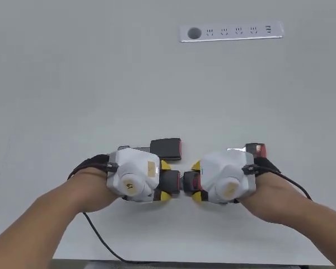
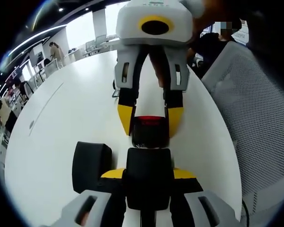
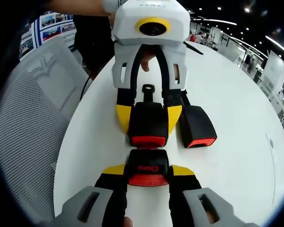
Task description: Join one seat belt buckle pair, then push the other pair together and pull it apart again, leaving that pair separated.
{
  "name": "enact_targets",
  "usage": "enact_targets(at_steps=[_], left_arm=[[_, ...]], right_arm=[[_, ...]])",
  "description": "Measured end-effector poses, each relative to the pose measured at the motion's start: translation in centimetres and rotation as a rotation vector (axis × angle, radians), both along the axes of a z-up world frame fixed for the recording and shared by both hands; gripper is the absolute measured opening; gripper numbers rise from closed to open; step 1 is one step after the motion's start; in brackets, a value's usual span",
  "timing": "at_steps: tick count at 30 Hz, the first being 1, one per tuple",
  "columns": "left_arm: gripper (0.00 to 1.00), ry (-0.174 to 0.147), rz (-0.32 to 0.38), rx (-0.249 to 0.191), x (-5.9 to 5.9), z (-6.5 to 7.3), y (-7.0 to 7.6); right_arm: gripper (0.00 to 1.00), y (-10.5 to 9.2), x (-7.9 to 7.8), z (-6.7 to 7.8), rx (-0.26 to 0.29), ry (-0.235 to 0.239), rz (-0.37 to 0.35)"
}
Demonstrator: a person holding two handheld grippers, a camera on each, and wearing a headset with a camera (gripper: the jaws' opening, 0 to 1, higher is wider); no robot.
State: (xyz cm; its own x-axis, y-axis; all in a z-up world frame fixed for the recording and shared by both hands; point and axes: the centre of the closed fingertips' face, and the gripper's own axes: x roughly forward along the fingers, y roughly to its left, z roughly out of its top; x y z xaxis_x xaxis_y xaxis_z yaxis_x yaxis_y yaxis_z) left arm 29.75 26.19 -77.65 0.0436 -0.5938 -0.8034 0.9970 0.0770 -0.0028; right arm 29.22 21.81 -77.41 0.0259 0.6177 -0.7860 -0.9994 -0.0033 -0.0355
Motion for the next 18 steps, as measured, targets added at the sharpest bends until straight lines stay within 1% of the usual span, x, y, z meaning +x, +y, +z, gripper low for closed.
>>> enact_targets(at_steps=[4,9,18], left_arm=[[0.35,0.003,0.006,0.000,0.04,-0.03,0.15],[0.35,0.005,0.010,-0.010,0.01,-0.09,0.19],[0.35,0.002,0.023,-0.029,0.03,-0.07,0.20]], right_arm=[[0.29,-0.32,0.09,0.28,-0.007,-0.013,0.012],[0.29,-0.66,0.32,0.55,0.000,-0.001,-0.003],[0.29,-0.80,0.51,0.84,-0.007,0.003,-0.007]])
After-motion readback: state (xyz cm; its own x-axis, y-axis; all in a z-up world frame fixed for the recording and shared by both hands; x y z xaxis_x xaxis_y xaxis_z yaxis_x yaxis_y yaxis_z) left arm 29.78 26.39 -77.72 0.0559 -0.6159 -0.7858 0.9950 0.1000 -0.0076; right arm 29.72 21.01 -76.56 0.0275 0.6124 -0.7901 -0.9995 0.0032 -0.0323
